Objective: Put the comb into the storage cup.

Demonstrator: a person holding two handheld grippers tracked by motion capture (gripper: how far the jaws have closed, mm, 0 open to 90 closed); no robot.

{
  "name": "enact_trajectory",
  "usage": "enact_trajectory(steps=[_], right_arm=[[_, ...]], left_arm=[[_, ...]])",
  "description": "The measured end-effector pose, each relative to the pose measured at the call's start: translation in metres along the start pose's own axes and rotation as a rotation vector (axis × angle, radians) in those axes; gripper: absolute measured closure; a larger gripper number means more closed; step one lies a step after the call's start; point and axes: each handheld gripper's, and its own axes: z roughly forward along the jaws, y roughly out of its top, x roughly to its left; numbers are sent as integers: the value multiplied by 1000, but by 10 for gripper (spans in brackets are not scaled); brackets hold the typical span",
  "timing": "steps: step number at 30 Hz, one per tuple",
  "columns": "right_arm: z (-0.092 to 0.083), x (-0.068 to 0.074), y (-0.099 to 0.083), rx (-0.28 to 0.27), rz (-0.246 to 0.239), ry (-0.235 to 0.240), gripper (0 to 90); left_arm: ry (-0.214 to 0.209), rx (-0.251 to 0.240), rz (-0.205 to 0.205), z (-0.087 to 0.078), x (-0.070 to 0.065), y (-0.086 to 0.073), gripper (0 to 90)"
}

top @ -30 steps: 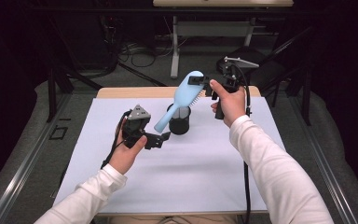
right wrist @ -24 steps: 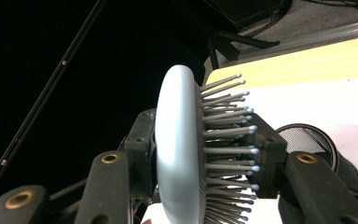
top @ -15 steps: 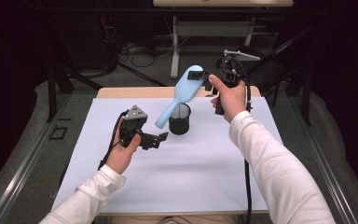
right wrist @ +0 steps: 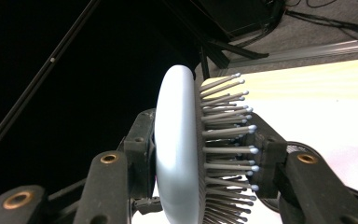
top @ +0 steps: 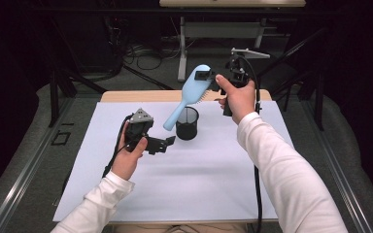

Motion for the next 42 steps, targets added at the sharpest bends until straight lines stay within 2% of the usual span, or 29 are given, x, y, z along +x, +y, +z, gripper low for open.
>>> enact_trajectory(steps=[7, 13, 19, 23, 28, 37, 42], right_arm=[[-1, 1, 5, -8, -12, -16, 521], [-2, 3, 8, -13, -25, -34, 521], [-1, 4, 10, -16, -30, -50, 521], [0, 5, 12, -22, -34, -59, 521], [2, 7, 14, -25, -44, -69, 521], [6, 8, 15, -29, -55, -88, 521], [8, 8, 16, -41, -68, -113, 520]], left_arm=[[-11, 12, -24, -1, 6, -1, 4], [-8, -6, -42, -5, 10, -1, 4], [-27, -1, -55, -5, 12, -3, 4], [-35, -17, -74, -6, 13, -4, 4], [-42, -22, -83, -6, 16, -8, 4], [-41, -32, -76, -9, 17, -8, 4], [-41, -34, -82, -9, 17, -9, 4]])
